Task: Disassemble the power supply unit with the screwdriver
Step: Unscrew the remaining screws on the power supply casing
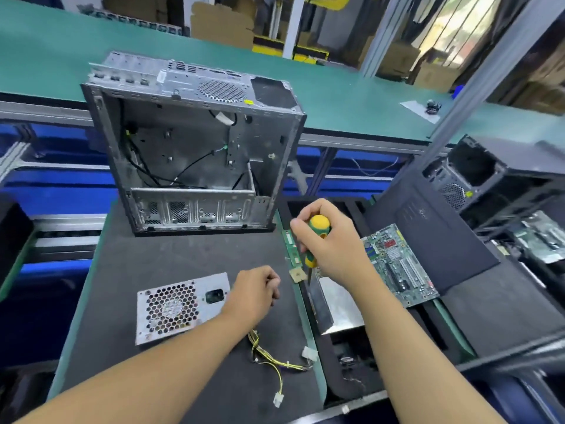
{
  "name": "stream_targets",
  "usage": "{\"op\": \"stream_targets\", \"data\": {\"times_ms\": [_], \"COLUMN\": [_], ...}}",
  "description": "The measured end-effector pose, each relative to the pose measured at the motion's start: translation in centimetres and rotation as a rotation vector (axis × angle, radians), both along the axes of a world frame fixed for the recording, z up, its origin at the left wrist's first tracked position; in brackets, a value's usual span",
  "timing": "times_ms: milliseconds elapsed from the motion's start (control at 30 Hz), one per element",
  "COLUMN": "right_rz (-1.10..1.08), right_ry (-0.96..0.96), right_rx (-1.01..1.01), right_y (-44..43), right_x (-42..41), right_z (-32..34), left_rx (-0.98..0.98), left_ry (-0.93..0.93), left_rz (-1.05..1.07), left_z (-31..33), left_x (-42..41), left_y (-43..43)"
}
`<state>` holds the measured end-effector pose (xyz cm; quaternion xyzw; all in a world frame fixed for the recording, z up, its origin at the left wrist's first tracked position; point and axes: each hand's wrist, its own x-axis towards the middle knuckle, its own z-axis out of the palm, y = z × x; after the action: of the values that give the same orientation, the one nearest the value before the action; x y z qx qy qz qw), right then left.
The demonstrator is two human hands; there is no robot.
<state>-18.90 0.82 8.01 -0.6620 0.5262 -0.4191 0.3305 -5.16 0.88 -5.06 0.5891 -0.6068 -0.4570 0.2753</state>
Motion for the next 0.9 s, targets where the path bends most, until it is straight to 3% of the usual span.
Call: {"op": "stream_targets", "data": {"times_ms": [167, 433, 633, 800, 900], "right_rz": [-0.059, -0.131, -0.144, -0.176, -0.147], "right_ry": [-0.035, 0.000, -0.025, -0.110, -0.149], "right_rx": [0.023, 0.029, 0.017, -0.013, -0.031], "right_y": [1.1, 2.4, 2.1, 1.3, 0.4], "right_x": [-6.8, -14.5, -16.0, -15.4, -13.5], "right_z": [-0.4, -1.4, -1.5, -1.2, -0.8], "left_rx": [0.226, 0.403, 0.428, 0.519, 0.348], "left_ry": [0.070, -0.103, -0.251, -0.091, -0.090], "left_rz": [-0.058, -0.297, -0.358, -0.341, -0.499], "left_z": [-2.0, -6.3, -6.7, -6.1, -4.1], "left_x": [-7.5, -16.4, -19.0, -18.4, -16.8], "left_y": [1.4, 4.1, 3.3, 2.3, 1.8]}}
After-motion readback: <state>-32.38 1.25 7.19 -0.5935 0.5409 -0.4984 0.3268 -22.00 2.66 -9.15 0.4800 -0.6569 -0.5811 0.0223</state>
